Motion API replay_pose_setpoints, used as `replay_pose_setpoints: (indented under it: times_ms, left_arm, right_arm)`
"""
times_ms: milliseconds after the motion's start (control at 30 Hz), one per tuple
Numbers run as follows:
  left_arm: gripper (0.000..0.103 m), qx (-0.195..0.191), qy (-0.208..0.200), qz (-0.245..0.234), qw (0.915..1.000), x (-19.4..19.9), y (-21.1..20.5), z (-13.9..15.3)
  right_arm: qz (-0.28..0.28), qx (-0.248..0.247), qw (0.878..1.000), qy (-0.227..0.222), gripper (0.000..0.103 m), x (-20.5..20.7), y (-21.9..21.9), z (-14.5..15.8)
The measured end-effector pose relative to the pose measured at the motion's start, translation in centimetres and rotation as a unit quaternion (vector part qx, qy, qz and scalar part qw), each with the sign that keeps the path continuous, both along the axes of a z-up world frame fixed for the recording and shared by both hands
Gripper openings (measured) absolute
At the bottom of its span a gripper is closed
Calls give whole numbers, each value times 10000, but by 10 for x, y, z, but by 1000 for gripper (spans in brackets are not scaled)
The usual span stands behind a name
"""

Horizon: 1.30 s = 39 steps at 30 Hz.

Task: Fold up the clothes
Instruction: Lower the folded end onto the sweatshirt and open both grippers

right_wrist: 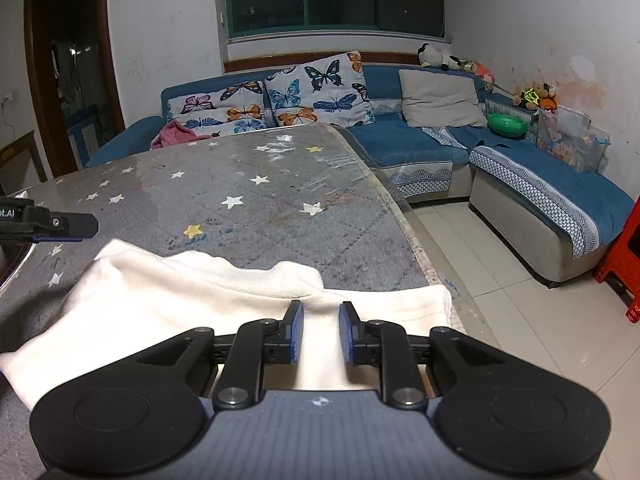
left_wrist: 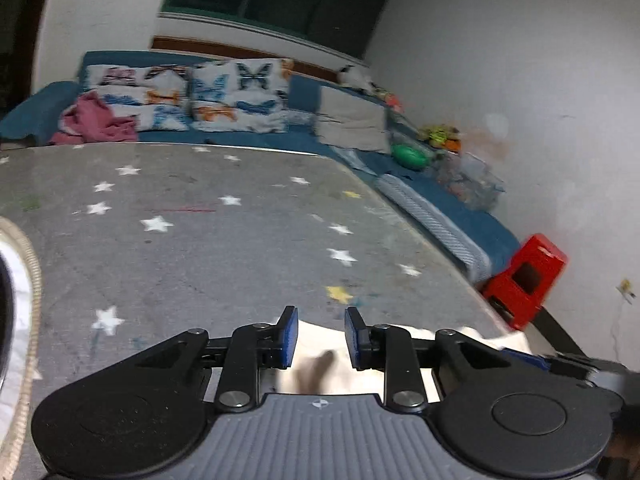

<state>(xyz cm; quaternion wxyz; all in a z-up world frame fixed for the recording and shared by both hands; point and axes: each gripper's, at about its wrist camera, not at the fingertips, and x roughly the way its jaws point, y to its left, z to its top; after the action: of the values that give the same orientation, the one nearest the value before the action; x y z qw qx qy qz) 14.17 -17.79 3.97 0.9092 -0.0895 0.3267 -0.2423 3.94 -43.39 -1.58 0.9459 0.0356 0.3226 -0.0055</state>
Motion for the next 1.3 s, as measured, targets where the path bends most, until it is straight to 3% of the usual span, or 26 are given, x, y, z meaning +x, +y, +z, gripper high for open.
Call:
replay_pose_setpoints:
  times_ms: [133, 400, 633, 733, 1033, 1300]
  left_arm:
    - [26, 68, 47, -498, 9987, -3, -22, 0]
    - [27, 436, 322, -590, 9968, 11, -54, -28]
    - [29, 550, 298, -552, 9965, 7, -54, -24]
    - [34, 677, 199, -564, 9959, -2, -55, -19]
    - [42, 950, 28, -581, 9938, -35, -48, -10]
    - [42, 1066, -101, -515, 9929, -71, -26, -7]
  right_arm:
    - [13, 94, 9999, -97, 20, -1, 2, 5]
    - [131, 67, 9999, -43, 24, 7, 11, 2]
    - [190, 66, 9998, -68, 25, -4, 9, 9]
    - [264, 37, 9996, -108, 30, -16, 11, 15]
    - [312, 56, 9993, -182, 31, -58, 15, 22]
    - [310, -57, 9993, -179, 31, -96, 20, 22]
